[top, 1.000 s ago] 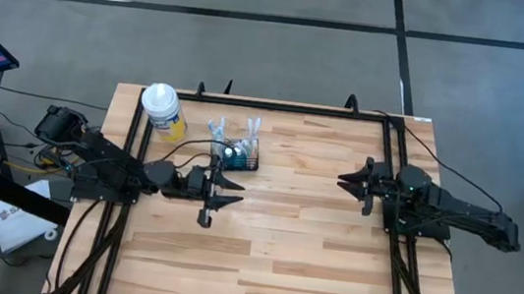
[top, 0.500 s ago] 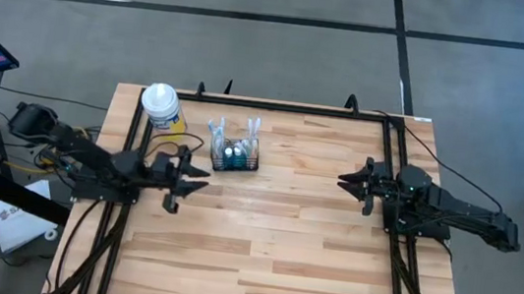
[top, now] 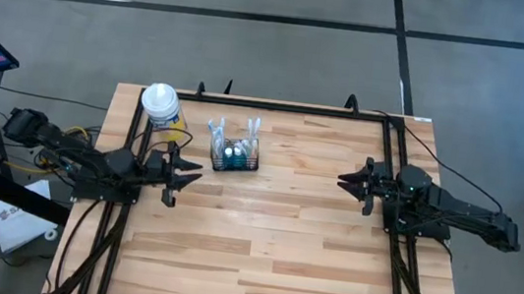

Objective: Pick & Place toothbrushing station
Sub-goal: Return to Home Position

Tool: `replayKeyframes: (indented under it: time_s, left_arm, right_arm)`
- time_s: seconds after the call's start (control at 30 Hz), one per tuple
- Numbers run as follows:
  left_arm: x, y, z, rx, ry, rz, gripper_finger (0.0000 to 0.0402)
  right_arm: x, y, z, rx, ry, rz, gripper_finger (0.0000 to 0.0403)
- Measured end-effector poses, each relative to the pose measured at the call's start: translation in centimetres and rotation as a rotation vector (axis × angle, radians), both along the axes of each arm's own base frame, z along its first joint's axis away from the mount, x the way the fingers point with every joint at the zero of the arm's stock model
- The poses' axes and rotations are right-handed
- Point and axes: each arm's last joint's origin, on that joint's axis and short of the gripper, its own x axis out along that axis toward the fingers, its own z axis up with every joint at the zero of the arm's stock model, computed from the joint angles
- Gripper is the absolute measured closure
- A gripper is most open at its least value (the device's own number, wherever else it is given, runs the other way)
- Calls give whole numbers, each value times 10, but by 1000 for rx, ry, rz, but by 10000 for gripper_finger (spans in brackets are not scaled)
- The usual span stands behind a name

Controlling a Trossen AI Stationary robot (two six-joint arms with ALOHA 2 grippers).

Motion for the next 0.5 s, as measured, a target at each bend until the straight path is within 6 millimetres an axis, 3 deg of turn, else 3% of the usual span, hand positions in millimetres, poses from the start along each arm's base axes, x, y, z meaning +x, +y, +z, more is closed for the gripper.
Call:
replayKeyframes:
  time_s: [0.13,0.37,0.5]
  left_arm:
    - [-3,1,-5,-35,58,11,293]
    - [-12,-1,3,26,4,-142,293]
    - [-17,0,-6,-16,96,-154,293]
  right_arm:
    - [0,0,0,0,1,0,297]
    - [0,0,0,0,1,0,297]
    - [0,0,0,0,1,0,297]
